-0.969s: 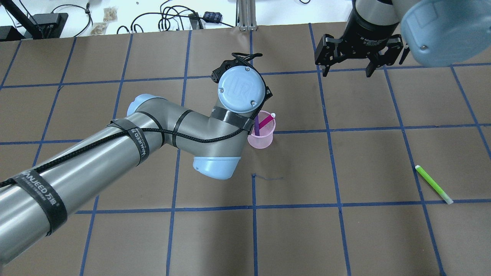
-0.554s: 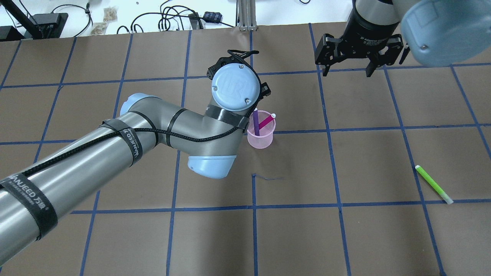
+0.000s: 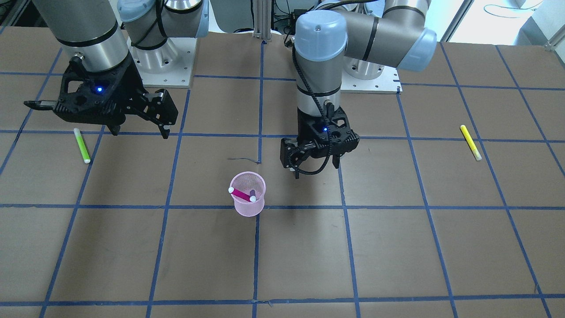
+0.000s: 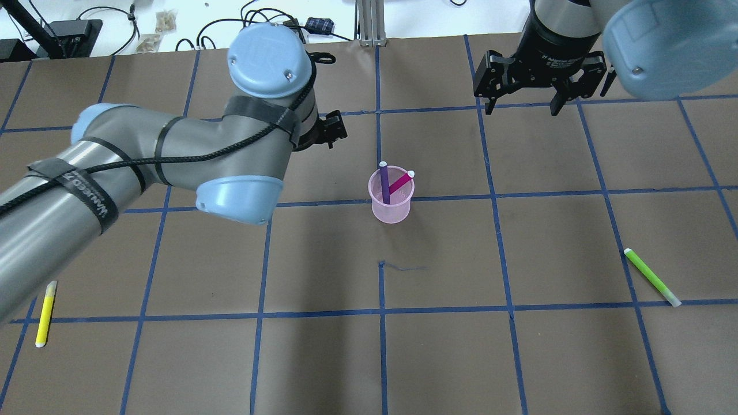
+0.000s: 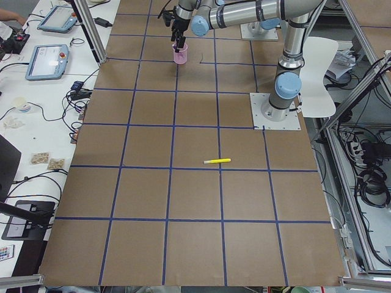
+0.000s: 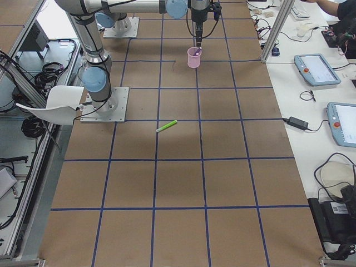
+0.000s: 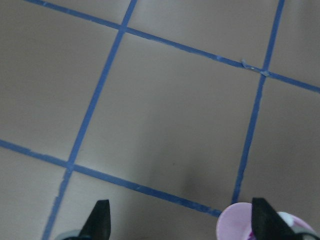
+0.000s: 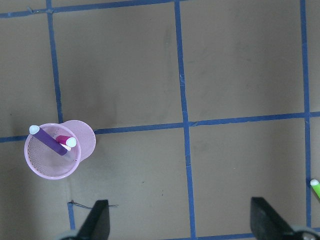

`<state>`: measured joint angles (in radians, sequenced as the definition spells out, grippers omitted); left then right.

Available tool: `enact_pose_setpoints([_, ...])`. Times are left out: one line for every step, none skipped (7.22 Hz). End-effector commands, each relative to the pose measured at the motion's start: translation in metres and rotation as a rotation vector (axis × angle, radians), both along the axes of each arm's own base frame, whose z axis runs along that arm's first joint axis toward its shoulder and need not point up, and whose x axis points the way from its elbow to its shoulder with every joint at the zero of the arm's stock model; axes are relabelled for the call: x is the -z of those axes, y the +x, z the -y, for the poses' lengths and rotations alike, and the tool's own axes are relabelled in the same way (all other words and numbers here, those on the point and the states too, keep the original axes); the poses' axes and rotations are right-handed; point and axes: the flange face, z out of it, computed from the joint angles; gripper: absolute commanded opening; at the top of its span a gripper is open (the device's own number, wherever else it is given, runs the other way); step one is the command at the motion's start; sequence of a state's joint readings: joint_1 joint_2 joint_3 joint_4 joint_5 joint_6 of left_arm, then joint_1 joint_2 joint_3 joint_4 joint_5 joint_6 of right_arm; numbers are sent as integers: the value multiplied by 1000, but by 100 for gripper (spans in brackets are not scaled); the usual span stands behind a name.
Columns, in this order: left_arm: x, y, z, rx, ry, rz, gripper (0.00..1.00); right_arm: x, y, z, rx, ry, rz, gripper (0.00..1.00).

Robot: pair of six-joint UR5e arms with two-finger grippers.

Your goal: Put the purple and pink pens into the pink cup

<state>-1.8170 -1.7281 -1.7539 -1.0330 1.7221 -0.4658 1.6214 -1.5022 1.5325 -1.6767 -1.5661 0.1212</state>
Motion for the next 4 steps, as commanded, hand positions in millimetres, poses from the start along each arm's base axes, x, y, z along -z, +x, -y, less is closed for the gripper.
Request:
enact_pose_setpoints([-60, 61, -1, 139, 121, -80, 100, -1, 0, 0, 0, -1, 2, 100])
enact_pose_setpoints([-78, 76, -5, 181, 149, -84, 100, 0, 0, 0, 0, 1, 1, 100])
enact_pose_setpoints([-78, 85, -13, 221, 209, -65, 100, -1, 0, 0, 0, -3, 0, 100])
enact_pose_setpoints([-101, 93, -22, 241, 204, -59, 100, -1, 0, 0, -2, -1, 0, 100])
